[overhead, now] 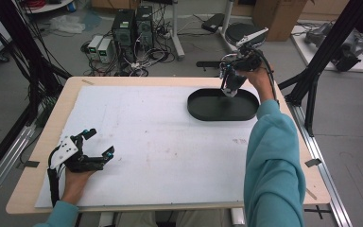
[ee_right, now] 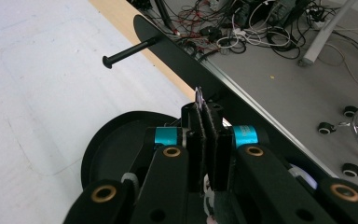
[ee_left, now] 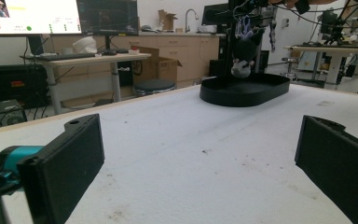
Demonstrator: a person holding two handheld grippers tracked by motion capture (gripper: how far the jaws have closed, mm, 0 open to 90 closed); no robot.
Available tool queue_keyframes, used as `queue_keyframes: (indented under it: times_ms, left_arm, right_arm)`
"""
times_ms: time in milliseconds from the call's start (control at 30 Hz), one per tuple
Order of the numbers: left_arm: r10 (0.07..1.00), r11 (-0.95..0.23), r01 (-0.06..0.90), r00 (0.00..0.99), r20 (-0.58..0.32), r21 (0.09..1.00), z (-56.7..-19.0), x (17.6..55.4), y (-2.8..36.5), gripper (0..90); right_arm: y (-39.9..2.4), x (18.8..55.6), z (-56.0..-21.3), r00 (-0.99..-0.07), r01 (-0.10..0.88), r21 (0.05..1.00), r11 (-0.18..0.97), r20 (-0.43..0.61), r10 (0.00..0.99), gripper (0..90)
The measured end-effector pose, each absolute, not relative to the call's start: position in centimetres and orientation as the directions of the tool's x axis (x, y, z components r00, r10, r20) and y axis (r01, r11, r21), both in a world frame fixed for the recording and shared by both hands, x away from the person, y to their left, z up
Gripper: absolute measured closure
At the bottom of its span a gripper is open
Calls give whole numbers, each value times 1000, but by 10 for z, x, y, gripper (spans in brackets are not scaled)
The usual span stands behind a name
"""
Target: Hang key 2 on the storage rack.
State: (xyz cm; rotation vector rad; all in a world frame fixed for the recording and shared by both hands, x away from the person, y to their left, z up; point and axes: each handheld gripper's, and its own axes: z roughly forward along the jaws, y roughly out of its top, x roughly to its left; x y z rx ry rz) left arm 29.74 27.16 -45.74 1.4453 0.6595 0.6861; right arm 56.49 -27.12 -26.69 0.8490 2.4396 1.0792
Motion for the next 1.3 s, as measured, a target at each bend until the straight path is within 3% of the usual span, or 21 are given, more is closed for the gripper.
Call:
queue_keyframes:
  times_ms: [400, 533, 633, 733, 800, 933, 1300]
  left_arm:
    - [761, 10, -22, 649, 6, 1000, -457, 297, 272, 17]
    - [760, 9, -22, 650, 7, 1000, -457, 297, 272, 17]
    - [760, 12, -20, 650, 3, 1000, -457, 297, 272, 17]
    - [760, 15, -18, 650, 0, 1000, -457, 298, 272, 17]
    - [760, 20, -20, 650, -2, 1000, -457, 298, 272, 17]
    - [761, 21, -15, 648, -6, 1000, -457, 297, 272, 17]
    - [759, 20, -17, 651, -4, 1000, -457, 298, 272, 17]
  right_arm:
    - [-273, 564, -266, -749, 379, 766, 520, -76, 658, 838]
    - [-275, 562, -263, -745, 373, 777, 506, -74, 663, 750]
    - [-275, 557, -259, -724, 375, 798, 472, -66, 687, 516]
    - [-275, 551, -256, -707, 384, 828, 408, -20, 707, 158]
    - [-274, 544, -252, -688, 387, 843, 374, -6, 726, 6]
    - [-276, 522, -247, -701, 319, 902, 290, 18, 713, 6]
    - [-274, 444, -256, -762, 195, 949, 249, -13, 647, 6]
